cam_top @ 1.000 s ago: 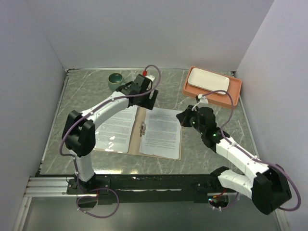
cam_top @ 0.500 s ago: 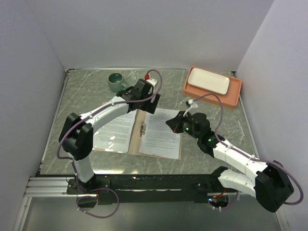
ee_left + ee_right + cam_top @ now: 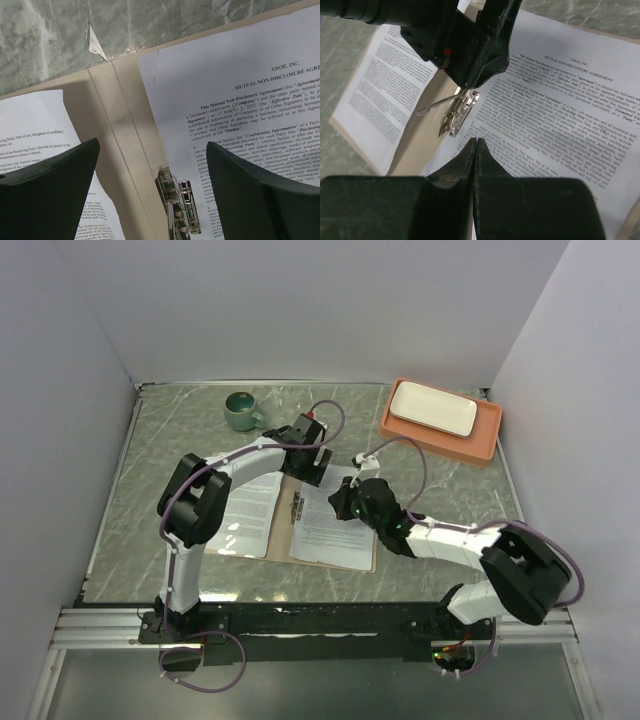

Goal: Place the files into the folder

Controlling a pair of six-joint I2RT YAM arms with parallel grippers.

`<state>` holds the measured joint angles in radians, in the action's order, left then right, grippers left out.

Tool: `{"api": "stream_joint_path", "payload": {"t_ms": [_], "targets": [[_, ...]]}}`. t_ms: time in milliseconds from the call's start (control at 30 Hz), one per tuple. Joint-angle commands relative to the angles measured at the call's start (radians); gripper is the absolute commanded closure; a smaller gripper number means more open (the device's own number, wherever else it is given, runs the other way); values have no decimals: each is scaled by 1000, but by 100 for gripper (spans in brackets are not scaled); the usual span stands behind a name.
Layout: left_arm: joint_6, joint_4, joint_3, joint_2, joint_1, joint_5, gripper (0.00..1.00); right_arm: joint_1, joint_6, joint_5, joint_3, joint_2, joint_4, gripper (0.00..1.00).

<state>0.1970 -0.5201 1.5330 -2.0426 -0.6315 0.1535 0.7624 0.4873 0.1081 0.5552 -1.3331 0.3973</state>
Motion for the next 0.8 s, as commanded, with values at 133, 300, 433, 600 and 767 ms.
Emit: {"api": "stream_joint_path", "payload": {"t_ms": [133,300,433,600,767], "targets": [[-1,23,18,-10,30,-112,5,20,-21,61,94,-182,253,100],[2,49,-7,10,52,-175,5,20,-26,53,141,-276,290,100],[-4,38,7,-10,53,-184,6,28,-42,38,193,-330,284,100],[-7,43,-4,-31,55,-170,7,29,-36,12,238,-376,293,100],[-11,48,-20,-47,55,-157,8,35,-26,-33,276,-417,304,100]]}}
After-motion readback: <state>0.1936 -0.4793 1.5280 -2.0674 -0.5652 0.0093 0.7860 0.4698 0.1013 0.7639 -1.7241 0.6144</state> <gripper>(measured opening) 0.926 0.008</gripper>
